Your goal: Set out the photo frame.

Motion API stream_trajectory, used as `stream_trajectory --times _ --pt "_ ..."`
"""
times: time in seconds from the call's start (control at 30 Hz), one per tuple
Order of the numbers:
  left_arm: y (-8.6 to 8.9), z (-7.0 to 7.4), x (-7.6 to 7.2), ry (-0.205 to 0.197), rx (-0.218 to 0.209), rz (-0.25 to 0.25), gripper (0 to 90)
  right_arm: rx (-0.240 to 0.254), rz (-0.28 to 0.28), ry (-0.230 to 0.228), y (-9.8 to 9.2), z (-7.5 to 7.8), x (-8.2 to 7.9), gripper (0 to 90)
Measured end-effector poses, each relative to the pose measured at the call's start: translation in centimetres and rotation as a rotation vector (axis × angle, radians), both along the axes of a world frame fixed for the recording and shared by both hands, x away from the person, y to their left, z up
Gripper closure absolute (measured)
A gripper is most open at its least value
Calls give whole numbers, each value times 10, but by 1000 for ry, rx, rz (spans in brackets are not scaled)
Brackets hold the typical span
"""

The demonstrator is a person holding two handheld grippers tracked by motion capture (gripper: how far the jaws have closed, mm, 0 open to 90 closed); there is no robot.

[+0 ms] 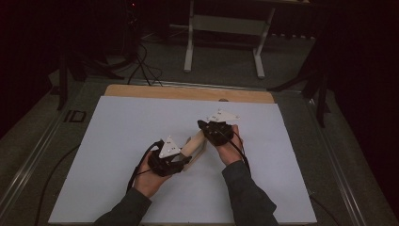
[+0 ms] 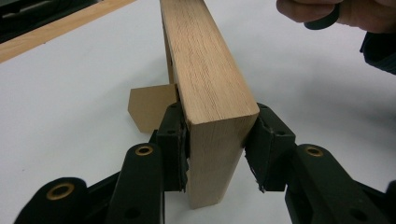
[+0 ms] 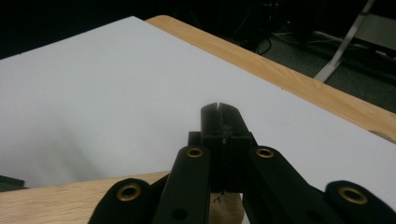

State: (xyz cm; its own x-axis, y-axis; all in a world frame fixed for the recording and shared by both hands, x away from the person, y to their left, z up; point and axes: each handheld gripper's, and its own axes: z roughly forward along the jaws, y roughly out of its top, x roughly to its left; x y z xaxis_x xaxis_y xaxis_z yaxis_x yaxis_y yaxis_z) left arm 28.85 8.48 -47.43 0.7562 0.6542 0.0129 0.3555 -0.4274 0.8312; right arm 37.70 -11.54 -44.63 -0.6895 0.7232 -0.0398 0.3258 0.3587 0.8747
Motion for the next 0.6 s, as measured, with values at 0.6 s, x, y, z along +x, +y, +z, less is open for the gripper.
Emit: stream_trajectory --times 0.6 --pt "5 0 3 1 2 57 586 -35 -12 15 -3 0 -1 899"
